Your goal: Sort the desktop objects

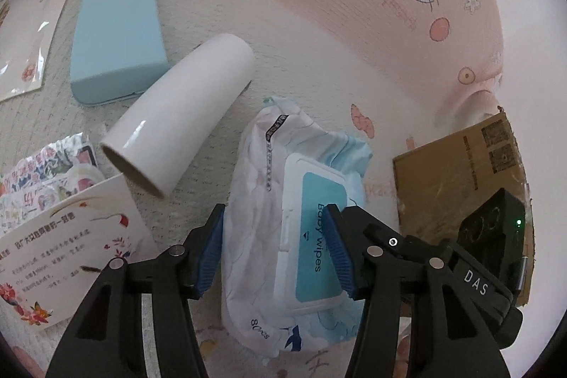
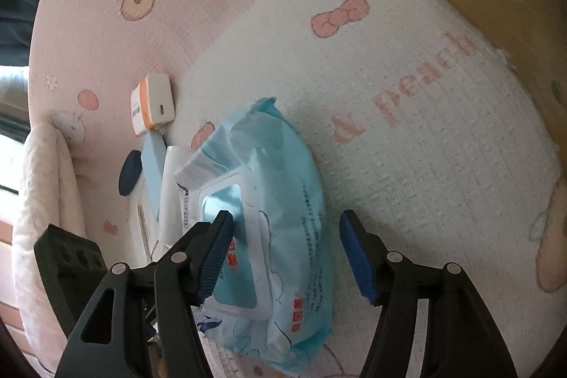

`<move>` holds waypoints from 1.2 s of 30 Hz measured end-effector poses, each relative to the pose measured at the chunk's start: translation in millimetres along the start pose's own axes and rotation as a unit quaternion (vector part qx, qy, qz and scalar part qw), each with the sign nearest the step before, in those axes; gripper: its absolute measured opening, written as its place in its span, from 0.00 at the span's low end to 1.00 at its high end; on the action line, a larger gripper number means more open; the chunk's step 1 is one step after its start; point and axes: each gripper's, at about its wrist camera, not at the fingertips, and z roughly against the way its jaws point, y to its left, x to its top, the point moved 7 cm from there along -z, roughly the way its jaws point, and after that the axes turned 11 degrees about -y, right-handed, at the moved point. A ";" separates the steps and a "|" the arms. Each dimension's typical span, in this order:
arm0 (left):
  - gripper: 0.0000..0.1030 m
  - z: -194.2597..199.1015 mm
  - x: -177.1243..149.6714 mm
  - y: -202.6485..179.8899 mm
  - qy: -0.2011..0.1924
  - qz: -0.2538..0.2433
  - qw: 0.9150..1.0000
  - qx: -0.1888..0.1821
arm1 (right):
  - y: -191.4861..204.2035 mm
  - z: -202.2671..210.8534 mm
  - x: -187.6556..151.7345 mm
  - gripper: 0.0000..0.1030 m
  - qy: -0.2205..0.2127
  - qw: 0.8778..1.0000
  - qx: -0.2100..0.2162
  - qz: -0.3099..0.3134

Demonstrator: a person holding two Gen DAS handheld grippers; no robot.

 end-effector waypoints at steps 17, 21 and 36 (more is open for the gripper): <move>0.48 32.2 -8.9 1.6 0.005 0.016 1.000 -0.013 | 32.2 20.3 -16.1 0.38 0.008 1.000 0.016 0.022; 0.48 63.5 0.4 -4.9 -0.021 0.010 1.000 -0.014 | 59.5 37.3 -16.8 0.38 0.002 0.998 0.033 0.046; 0.49 160.5 32.9 -86.6 -0.115 -0.047 0.989 -0.079 | 120.5 144.0 10.8 0.38 -0.094 0.988 0.069 0.105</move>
